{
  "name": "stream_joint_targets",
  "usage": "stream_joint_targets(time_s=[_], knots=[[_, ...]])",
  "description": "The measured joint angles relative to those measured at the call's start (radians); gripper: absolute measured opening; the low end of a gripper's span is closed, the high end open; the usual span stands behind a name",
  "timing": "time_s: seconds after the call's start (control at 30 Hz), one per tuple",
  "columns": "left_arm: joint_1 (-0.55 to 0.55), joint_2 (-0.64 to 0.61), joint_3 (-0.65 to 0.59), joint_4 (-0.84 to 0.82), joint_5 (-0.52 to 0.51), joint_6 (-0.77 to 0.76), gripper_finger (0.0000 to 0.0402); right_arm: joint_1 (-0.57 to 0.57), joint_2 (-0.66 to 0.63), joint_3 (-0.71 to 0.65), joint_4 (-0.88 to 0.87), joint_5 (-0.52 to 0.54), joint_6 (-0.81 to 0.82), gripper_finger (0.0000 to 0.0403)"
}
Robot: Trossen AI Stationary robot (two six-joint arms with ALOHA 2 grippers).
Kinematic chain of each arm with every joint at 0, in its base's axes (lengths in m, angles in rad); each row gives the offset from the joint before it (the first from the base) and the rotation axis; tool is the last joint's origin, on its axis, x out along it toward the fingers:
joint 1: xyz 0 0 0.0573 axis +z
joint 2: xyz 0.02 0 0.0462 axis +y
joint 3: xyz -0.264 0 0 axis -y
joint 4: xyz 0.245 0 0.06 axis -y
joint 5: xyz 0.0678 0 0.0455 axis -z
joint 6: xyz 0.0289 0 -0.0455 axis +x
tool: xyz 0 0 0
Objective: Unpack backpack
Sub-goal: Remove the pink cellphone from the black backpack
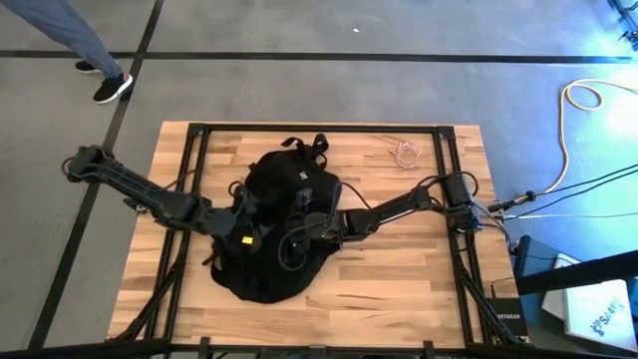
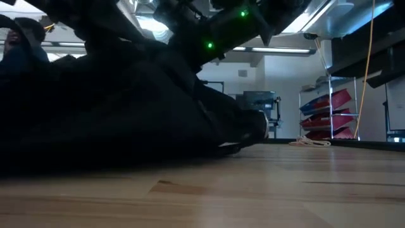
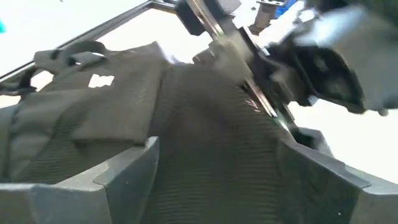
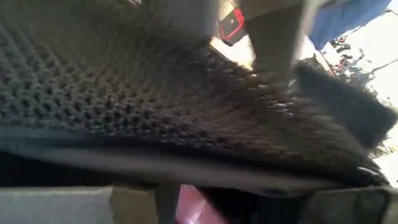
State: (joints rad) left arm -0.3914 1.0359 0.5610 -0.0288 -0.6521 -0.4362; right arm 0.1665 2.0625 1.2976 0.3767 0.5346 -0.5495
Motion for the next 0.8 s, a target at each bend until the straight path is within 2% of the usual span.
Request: stream_joint_targets(time_s=[0.07, 0.23, 0.37, 0.43, 0.57, 0.7, 0.8], knots=[[-0.016, 0.003, 0.000, -0.004, -0.005, 0.000, 0.0310, -0.001, -0.008, -0.001, -0.022, 0.003, -0.002, 0.0162], [-0.025, 0.009, 0.000, -0.014, -0.017, 0.000, 0.0310, -0.011, -0.010, -0.002, -0.075, -0.068, -0.026, 0.0155], [-0.023, 0.009, 0.000, -0.027, -0.022, 0.014, 0.0310, -0.012, -0.010, -0.002, -0.122, -0.081, -0.038, 0.0163], [-0.019, 0.009, 0.000, -0.047, -0.032, 0.009, 0.0310, -0.005, -0.010, -0.002, -0.148, -0.104, -0.069, 0.0177], [0.000, 0.008, 0.000, -0.139, -0.057, -0.022, 0.0310, 0.002, -0.010, -0.003, -0.195, -0.221, -0.084, 0.0222], [0.030, 0.008, 0.000, -0.232, -0.075, -0.091, 0.0310, 0.003, -0.010, -0.004, -0.194, -0.211, -0.083, 0.0275], [0.047, 0.008, 0.001, -0.265, -0.077, -0.111, 0.0310, -0.006, -0.005, -0.004, -0.192, -0.194, -0.085, 0.0294]])
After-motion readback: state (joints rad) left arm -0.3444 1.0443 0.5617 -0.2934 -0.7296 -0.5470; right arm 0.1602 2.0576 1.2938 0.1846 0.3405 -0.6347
